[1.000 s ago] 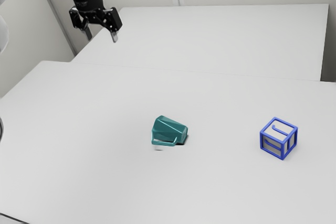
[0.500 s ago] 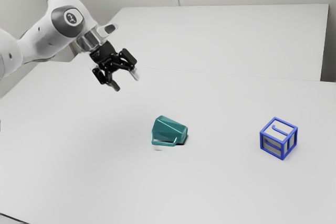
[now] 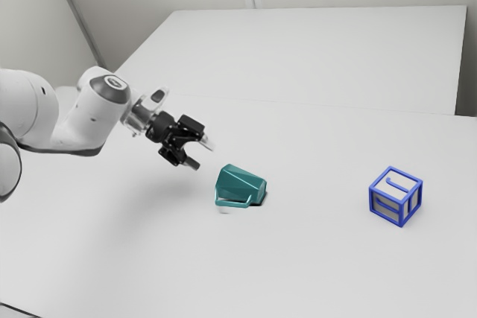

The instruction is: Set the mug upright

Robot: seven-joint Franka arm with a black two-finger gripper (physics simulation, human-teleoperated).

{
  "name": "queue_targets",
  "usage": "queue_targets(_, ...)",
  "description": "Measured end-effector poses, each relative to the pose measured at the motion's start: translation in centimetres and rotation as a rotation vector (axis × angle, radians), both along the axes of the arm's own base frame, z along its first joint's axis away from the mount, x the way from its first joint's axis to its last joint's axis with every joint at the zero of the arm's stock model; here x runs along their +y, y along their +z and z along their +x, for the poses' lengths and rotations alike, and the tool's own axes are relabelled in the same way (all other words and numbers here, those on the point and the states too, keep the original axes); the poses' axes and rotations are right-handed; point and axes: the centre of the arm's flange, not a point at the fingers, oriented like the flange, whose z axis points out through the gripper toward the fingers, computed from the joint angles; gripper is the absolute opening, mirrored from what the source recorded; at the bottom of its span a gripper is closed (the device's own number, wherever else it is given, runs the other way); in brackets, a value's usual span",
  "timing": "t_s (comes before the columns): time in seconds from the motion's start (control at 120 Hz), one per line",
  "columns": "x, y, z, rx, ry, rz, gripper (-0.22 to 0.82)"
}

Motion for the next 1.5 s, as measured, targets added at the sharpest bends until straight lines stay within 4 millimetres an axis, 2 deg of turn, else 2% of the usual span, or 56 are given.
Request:
queue_targets(0.092, -0.1, -2.1, 0.1, -0.017, -0.015, -0.045, 0.60)
queue_targets(0.233, -0.6, -4.0, 0.1, -0.054, -0.038, -0.109, 0.60)
queue_targets(0.442, -1.7, -4.7, -0.1, -0.095, -0.060, -0.190, 0.60)
queue_targets(0.675, -4.5, -6.0, -0.2, -0.071, -0.083, -0.251, 0.60)
queue_targets(0.875, -5.5, -6.6, -0.3, -0.054, -0.083, -0.272, 0.60)
queue_targets(0.95, -5.6, -6.8, -0.3, -0.050, -0.082, -0.275, 0.53)
queue_targets(1.108, -6.2, -6.8, -0.2, -0.046, -0.084, -0.279, 0.16)
queue_targets(1.2, -6.3, -6.8, -0.2, -0.045, -0.084, -0.279, 0.02)
queue_targets(1.333, -6.7, -6.7, -0.2, -0.042, -0.086, -0.280, -0.09)
queue_targets(1.5, -7.1, -6.1, -0.1, -0.048, -0.091, -0.278, -0.14)
